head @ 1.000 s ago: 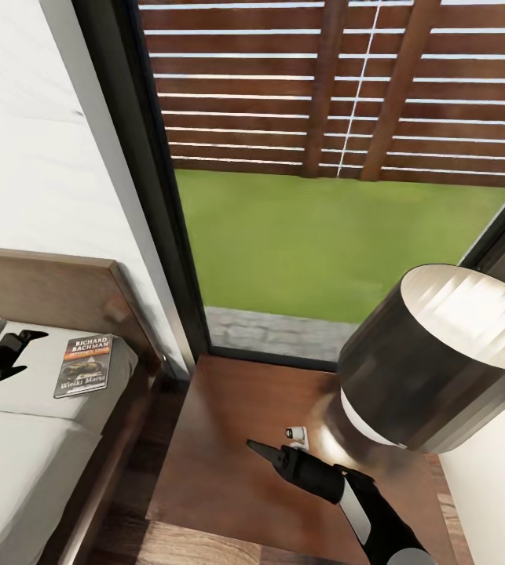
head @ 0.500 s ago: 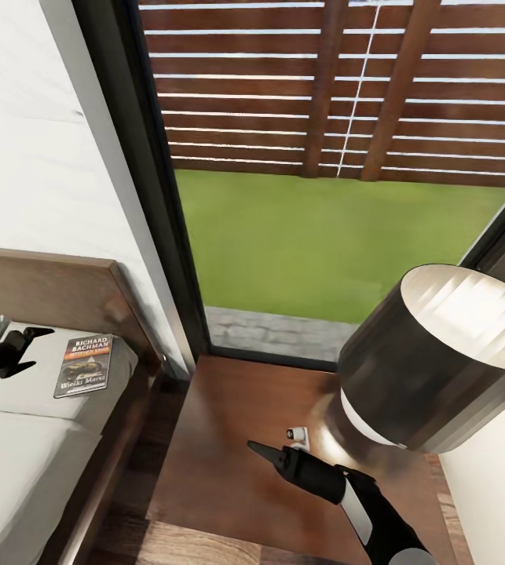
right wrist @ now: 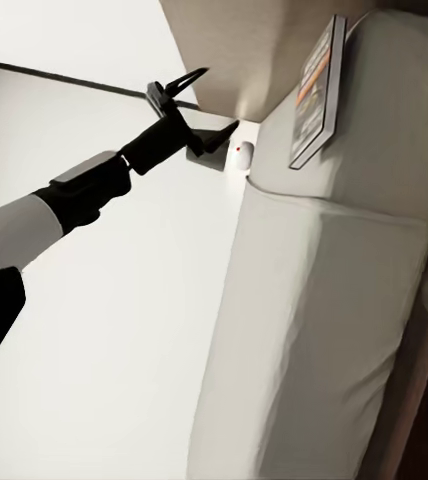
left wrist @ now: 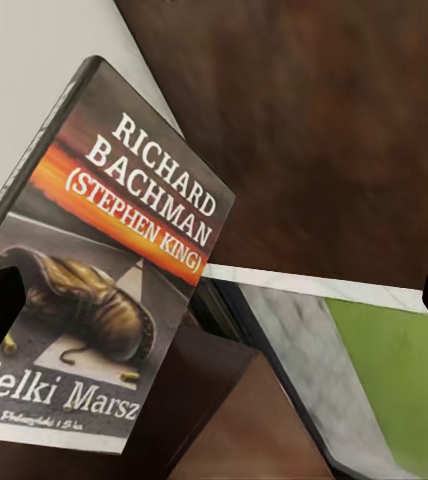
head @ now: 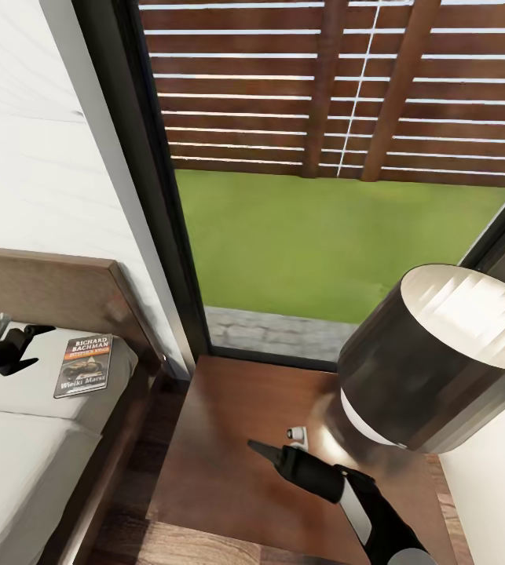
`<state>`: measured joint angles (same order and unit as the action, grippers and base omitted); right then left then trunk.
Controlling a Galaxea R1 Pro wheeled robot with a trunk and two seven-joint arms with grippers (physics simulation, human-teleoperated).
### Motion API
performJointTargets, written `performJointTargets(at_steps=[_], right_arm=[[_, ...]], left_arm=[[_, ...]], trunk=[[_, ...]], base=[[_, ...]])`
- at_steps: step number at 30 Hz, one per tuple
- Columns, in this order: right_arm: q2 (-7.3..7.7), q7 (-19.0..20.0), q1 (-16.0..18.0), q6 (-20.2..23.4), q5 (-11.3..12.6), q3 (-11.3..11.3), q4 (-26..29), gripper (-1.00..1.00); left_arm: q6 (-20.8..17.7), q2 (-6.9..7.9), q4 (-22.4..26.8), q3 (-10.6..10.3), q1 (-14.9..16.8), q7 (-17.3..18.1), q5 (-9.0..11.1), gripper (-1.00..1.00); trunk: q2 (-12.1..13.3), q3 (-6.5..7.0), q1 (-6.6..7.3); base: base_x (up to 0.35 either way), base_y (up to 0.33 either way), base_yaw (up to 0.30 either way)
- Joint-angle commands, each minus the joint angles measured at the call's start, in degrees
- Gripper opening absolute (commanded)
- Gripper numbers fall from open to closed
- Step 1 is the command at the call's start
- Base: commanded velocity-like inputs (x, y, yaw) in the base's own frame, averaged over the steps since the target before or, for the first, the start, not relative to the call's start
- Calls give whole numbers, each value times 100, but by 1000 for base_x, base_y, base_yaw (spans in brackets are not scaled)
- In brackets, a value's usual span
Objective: In the bedroom, move the book from the bed onto either nightstand, and place the two sandals side by side next to the bed.
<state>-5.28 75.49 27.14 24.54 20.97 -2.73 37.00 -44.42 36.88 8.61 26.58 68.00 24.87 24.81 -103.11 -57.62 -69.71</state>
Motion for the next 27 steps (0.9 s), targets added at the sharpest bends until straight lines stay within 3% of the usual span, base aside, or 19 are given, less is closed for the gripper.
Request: performJointTargets(at_steps=[1, 10, 17, 22, 27], right_arm=[[-8, -11, 2, 59, 5, -45, 0, 100], [-29, -99, 2, 46, 47, -211, -42, 100], [-41, -174, 2, 10, 82, -216, -198, 100], [-76, -532, 2, 2, 136, -203, -219, 100], [-138, -992, 2, 13, 343, -187, -222, 100]], left_arm=[[-31, 2, 0, 22, 3, 12, -9, 100], [-36, 22, -31, 22, -2, 24, -27, 100], [-33, 48, -159, 23, -5, 25, -54, 100], [-35, 59, -173, 23, -6, 30, -130, 100], [-42, 69, -163, 23, -6, 103, -192, 100]], trunk=[[-2, -4, 1], [-2, -4, 1], [-2, -4, 1], [-2, -4, 1], [-2, -4, 1]], base=[[0, 0, 0], [0, 0, 0], [0, 0, 0], [0, 0, 0], [0, 0, 0]])
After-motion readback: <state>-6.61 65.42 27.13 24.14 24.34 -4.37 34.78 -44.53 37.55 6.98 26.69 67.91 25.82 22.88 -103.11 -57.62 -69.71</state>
